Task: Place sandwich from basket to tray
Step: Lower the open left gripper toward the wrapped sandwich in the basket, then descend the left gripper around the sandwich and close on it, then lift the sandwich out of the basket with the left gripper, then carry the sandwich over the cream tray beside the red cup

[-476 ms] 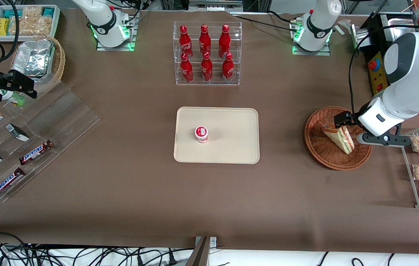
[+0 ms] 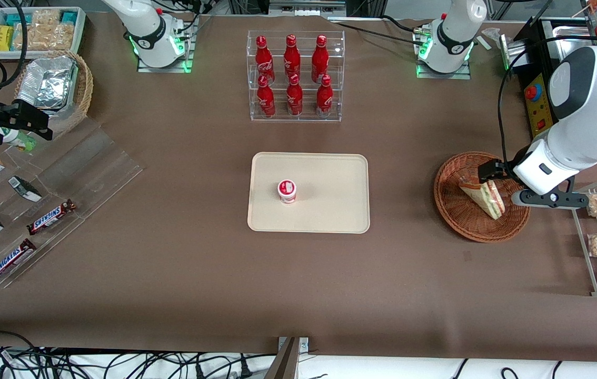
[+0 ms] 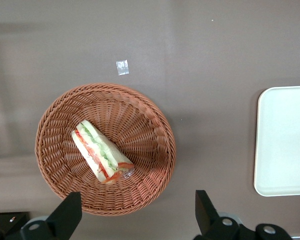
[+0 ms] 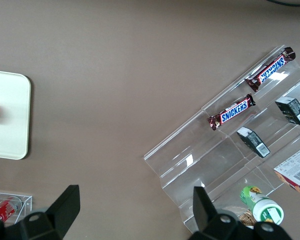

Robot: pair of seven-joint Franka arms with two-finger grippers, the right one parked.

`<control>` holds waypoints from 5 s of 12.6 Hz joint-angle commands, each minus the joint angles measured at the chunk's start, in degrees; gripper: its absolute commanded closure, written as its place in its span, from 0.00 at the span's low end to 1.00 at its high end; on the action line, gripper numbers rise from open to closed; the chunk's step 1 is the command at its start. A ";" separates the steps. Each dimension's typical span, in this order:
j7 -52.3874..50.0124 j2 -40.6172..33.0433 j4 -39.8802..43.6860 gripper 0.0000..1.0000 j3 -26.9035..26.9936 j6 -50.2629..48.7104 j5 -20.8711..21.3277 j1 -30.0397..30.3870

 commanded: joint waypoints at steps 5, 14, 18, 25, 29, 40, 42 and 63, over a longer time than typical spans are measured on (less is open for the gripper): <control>-11.46 1.39 0.73 0.00 0.13 -0.28 1.44 7.46; -44.16 6.40 -15.07 0.00 0.31 24.14 8.64 7.83; -50.50 6.05 -22.37 0.00 0.22 32.67 10.93 7.92; -57.80 4.73 -27.83 0.00 -0.57 34.97 12.16 6.43; -59.66 4.38 -28.45 0.26 -1.36 34.18 15.06 6.34; -41.94 2.27 -7.75 0.81 -8.65 -0.56 11.93 6.43; -38.40 2.18 -1.58 0.81 -12.15 -6.23 8.66 6.43; -72.74 24.93 0.55 0.80 -34.15 25.83 38.59 -4.65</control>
